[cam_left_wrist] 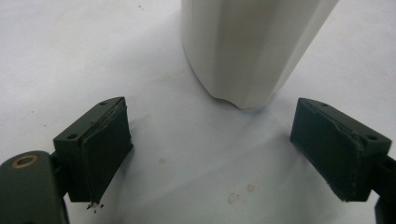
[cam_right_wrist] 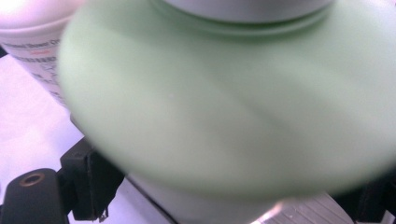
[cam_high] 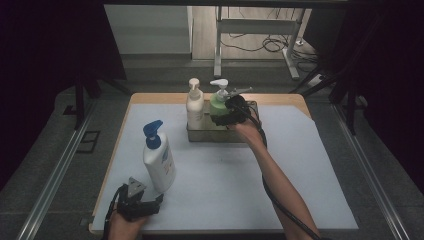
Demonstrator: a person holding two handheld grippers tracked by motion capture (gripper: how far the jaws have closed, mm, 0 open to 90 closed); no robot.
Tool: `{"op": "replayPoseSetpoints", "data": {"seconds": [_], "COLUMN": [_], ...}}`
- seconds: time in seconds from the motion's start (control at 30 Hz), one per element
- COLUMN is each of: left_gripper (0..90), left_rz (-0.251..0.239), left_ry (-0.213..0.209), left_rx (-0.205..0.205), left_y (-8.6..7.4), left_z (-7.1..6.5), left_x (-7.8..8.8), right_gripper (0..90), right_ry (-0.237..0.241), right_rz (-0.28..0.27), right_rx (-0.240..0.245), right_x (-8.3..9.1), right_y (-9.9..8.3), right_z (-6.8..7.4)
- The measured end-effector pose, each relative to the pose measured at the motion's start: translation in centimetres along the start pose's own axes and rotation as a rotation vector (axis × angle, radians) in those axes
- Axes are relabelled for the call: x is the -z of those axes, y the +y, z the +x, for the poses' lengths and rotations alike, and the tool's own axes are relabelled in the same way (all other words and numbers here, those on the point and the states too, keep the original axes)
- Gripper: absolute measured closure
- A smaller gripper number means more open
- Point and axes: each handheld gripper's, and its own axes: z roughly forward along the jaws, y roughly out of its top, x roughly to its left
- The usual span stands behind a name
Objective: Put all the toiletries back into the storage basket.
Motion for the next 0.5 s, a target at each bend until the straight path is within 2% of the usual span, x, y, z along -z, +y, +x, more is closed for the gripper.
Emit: {"op": "replayPoseSetpoints", "data": {"seconds": [0.13,0.3,0.5], "left_gripper": [11.9,11.9,11.9], "left_rz": [-0.001,0.000,-0.001], "left_ry": [0.000,0.000,0.000], "left_rx": [0.000,-0.001,0.000], "left_y": [0.0,0.0,0.0], "left_z": [0.0,0.0,0.0], "left_x": [0.0,0.0,0.0], "right_gripper": [10.5,12.4,16.0], "right_ry": [0.001,0.006,0.026], "right_rz": [-0.012,-0.019,-0.017], "right_rx": [-0.017,-0.014,0.014], "right_x": [0.9,2.2,3.5], "right_y": [0.0,-0.2,-0.8], "right_z": [0.0,0.1,0.3]}}
